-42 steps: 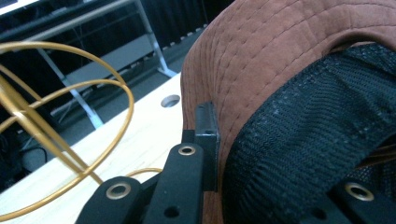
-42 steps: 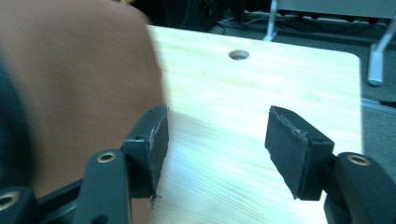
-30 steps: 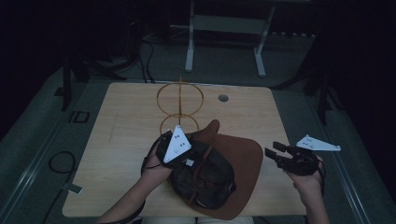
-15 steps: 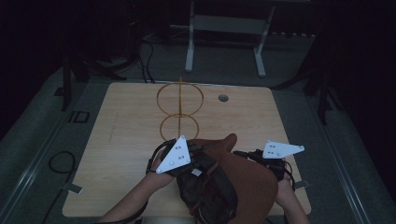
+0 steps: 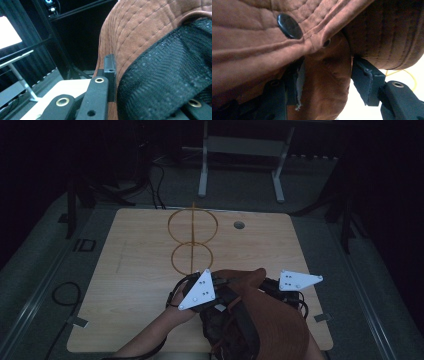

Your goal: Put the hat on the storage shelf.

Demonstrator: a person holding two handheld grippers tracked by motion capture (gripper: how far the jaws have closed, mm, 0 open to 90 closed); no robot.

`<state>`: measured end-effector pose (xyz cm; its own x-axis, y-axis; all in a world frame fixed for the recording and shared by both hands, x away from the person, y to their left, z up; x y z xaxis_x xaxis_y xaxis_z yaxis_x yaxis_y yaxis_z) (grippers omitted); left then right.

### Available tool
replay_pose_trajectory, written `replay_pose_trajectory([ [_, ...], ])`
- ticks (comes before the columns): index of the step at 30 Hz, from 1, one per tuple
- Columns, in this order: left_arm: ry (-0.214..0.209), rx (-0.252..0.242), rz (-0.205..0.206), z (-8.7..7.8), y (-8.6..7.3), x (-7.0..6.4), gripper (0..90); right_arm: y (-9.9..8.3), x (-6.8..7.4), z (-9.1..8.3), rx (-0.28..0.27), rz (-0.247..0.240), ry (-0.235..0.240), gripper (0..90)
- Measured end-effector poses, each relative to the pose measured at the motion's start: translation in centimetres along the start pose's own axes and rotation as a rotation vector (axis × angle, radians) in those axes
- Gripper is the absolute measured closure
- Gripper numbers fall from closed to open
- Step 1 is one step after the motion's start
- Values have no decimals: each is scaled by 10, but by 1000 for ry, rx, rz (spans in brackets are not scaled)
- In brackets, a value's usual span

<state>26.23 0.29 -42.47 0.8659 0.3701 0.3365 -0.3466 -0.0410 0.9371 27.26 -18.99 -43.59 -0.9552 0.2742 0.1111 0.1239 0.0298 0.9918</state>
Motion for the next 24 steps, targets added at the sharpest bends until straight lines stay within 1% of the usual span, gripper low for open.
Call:
replay_pose_trajectory([
  [1, 12, 5, 9, 1, 0, -1, 851, 0, -1, 0, -5, 6, 3, 441],
  [2, 26, 27, 33, 3, 0, -3, 835, 0, -2, 2, -6, 15, 4, 450],
  [3, 41, 49, 57, 5, -1, -4, 813, 0, -2, 4, 5, 21, 2, 459],
  [4, 53, 64, 65, 7, -1, -5, 792, -1, -3, 5, 19, 16, -11, 484],
  [5, 55, 66, 53, 7, -2, -4, 782, -1, -3, 7, 25, 8, -14, 511],
  [7, 60, 62, 24, 8, -3, -3, 769, -1, -3, 8, 23, 15, 2, 613],
  [8, 63, 61, 14, 8, -4, -2, 764, -1, -2, 9, 26, 12, -2, 637],
  [9, 59, 58, 10, 8, -3, -2, 757, -1, -3, 10, 28, 7, -14, 695],
  [11, 71, 64, 22, 8, -2, -2, 707, -2, -4, 9, 33, 21, -8, 801],
  [12, 74, 64, 9, 7, -1, -1, 674, -2, -5, 9, 34, 14, -18, 837],
  [13, 79, 61, -5, 7, -1, 1, 636, -3, -6, 9, 29, 17, -12, 854],
  [14, 78, 60, -19, 7, -1, 2, 608, -3, -5, 8, 24, 9, -16, 861],
  [15, 78, 59, -25, 7, -1, 3, 606, -3, -4, 8, 25, 0, -27, 864],
  [17, 98, 60, -36, 6, 0, 5, 553, -1, -4, 8, 26, -11, -35, 871],
  [18, 100, 65, -46, 6, 1, 6, 532, -1, -4, 7, 24, -12, -43, 872],
  [19, 110, 67, -45, 6, 2, 6, 509, 0, -4, 7, 27, -10, -44, 874],
  [20, 116, 64, -52, 4, 3, 7, 477, 1, -4, 6, 30, -18, -52, 875],
  [21, 112, 64, -70, 3, 4, 9, 462, 2, -4, 5, 25, -19, -59, 876],
  [22, 125, 69, -74, 1, 6, 10, 454, 4, -4, 4, 26, -25, -63, 876],
  [23, 137, 75, -71, -1, 7, 12, 425, 5, -5, 2, 21, -27, -75, 876],
  [24, 131, 79, -79, -3, 8, 13, 405, 7, -5, -1, 11, -19, -68, 877],
])
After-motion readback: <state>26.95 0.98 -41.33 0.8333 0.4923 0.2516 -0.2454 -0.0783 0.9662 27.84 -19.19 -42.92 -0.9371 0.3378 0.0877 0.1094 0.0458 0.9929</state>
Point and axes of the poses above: each handheld gripper's, and its own axes: z roughly forward along the jaws, y roughly out of its top, x roughly to its left, the point moved 3 cm from there along z, roughly forward along the jaws, and after that the axes turned 11 degrees about -x, right-handed, at the moved point
